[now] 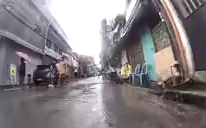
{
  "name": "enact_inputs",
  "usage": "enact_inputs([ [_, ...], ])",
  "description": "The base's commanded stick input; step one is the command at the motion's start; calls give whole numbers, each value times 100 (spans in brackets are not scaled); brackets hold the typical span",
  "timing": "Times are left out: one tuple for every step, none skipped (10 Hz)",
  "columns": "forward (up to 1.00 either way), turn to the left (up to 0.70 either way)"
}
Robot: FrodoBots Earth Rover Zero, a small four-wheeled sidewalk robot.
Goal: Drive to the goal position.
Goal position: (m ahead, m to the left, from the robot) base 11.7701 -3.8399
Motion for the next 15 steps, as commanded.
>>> enact_inputs([
  [99, 0],
  [99, 0],
  [99, 0],
  [99, 0],
  [99, 0],
  [99, 0],
  [99, 0],
  [99, 0],
  [99, 0],
  [99, 0],
  [99, 0],
  [99, 0],
  [99, 0],
  [99, 0],
  [99, 3],
])
